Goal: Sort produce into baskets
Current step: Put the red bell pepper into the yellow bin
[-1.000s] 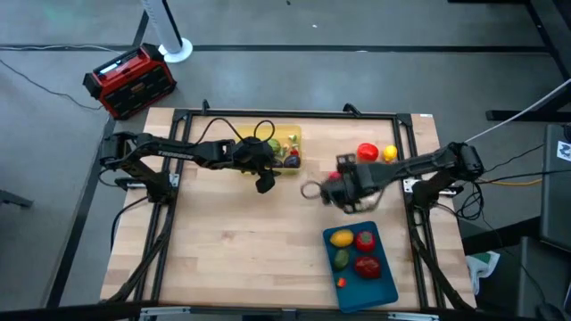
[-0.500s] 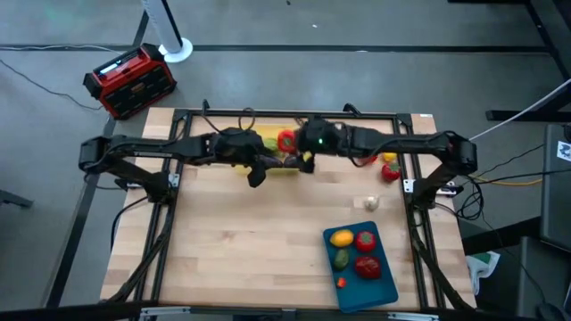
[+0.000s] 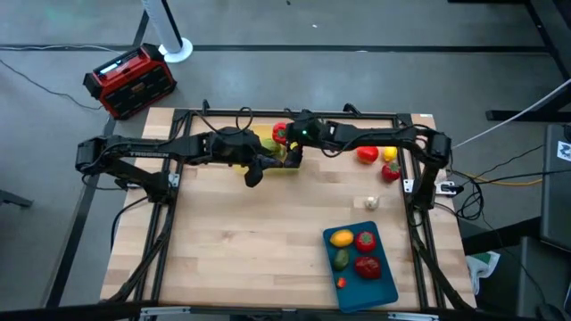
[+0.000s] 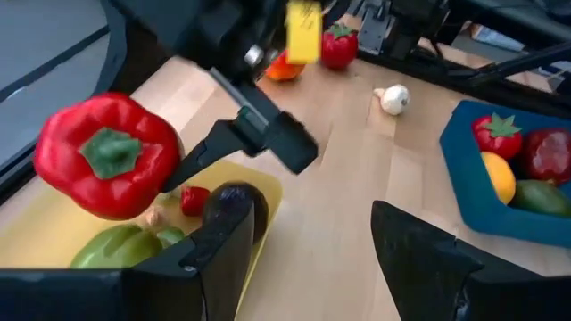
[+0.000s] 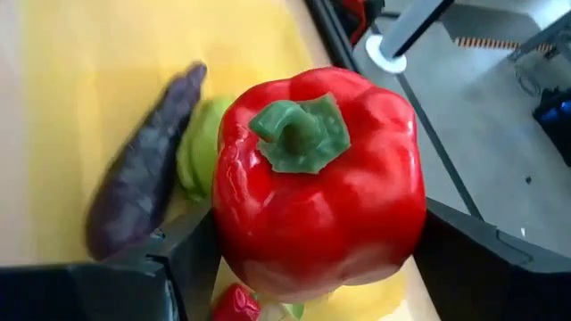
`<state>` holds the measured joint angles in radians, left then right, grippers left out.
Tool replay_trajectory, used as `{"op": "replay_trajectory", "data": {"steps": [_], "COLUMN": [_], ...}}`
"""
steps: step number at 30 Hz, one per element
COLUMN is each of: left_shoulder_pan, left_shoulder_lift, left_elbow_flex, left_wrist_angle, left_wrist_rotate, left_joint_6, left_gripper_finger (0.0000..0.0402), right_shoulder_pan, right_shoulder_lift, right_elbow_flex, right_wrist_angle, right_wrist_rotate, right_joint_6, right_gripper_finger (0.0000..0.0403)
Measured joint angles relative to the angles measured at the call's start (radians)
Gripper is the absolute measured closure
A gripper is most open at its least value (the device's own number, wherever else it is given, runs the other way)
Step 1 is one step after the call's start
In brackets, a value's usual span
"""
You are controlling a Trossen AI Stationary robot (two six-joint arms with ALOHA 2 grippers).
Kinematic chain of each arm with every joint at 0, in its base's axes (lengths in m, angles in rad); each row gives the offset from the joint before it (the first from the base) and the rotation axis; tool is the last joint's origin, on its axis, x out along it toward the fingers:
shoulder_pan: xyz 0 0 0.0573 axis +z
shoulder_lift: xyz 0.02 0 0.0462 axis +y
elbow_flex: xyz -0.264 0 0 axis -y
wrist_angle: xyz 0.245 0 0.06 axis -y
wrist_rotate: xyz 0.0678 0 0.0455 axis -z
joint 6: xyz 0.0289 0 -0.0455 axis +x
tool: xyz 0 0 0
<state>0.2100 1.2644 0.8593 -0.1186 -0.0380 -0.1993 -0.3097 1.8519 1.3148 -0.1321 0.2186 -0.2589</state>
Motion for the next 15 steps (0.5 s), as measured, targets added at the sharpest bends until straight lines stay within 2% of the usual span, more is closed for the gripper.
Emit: {"op": "replay_trajectory", "data": {"steps": [6, 15], "left_shoulder_pan": [0.0, 0.0], "left_shoulder_lift": [0.0, 0.0], "left_elbow_flex": [0.0, 0.0], "left_wrist_angle": [-0.006, -0.005], "left_wrist_rotate": [0.0, 0.0], "left_joint_6": [0.0, -0.002], "left_gripper_finger": [0.0179, 0.0179], "right_shoulder_pan": [0.0, -0.001], "right_shoulder_lift": [0.051, 0.051], "right_elbow_flex": [0.0, 0.0], "right_wrist_angle": [0.003, 0.004], "right_wrist_rotate": [0.007, 0.007], "right_joint_6": [-0.032, -0.041], "right_gripper_finger": [0.0102, 0.0095]}}
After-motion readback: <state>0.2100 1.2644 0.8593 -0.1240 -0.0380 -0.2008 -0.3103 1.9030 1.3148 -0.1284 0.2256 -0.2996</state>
